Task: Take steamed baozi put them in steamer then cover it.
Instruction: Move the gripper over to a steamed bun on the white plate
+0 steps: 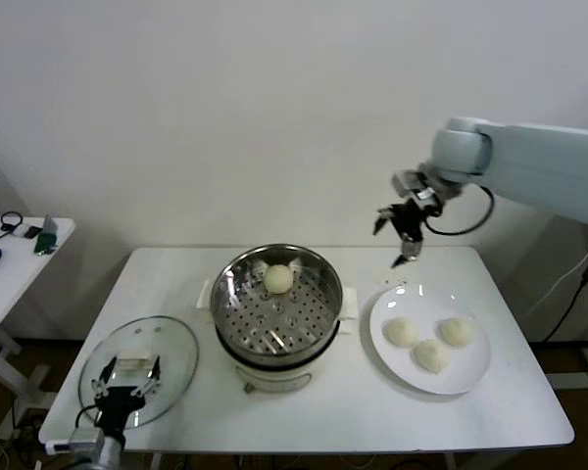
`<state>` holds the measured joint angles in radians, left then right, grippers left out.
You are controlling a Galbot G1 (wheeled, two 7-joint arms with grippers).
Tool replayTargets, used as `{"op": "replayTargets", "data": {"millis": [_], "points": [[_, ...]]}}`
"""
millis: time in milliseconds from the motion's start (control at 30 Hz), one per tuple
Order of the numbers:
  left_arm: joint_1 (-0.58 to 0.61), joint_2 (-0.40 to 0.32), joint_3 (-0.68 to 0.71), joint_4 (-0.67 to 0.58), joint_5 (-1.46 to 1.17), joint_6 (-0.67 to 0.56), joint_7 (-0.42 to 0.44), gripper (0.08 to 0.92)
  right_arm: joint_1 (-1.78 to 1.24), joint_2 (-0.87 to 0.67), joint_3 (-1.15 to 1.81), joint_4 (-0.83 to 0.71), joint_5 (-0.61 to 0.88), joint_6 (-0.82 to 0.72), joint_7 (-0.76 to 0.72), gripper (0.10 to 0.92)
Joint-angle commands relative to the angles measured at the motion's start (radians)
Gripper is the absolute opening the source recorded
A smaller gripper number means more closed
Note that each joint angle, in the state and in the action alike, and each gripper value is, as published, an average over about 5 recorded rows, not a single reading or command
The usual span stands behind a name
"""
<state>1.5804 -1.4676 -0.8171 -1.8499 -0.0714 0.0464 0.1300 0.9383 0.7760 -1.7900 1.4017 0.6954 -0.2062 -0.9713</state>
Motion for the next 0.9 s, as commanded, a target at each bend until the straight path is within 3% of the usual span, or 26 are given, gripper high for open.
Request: {"op": "replayTargets", "data": {"millis": [33,433,900], "points": [[0.0,0.001,0.0,-0.002,0.0,0.0,-0.001,0.823,-0.08,-0.234,-0.053,0.136,0.031,-0.189,0.079,0.823],[0.011,0.0,-0.001,-0.003,0.001,-0.004,-0.002,0.823,-0.438,-0.176,0.224,0.029,-0.211,-0.232,0.162,0.823],[0.02,0.002,-0.009,0.0,0.0,-0.008,-0.003,0.823,-0.624,-0.027,0.372,-0.114,-0.288,-0.245,0.194,0.823]]}}
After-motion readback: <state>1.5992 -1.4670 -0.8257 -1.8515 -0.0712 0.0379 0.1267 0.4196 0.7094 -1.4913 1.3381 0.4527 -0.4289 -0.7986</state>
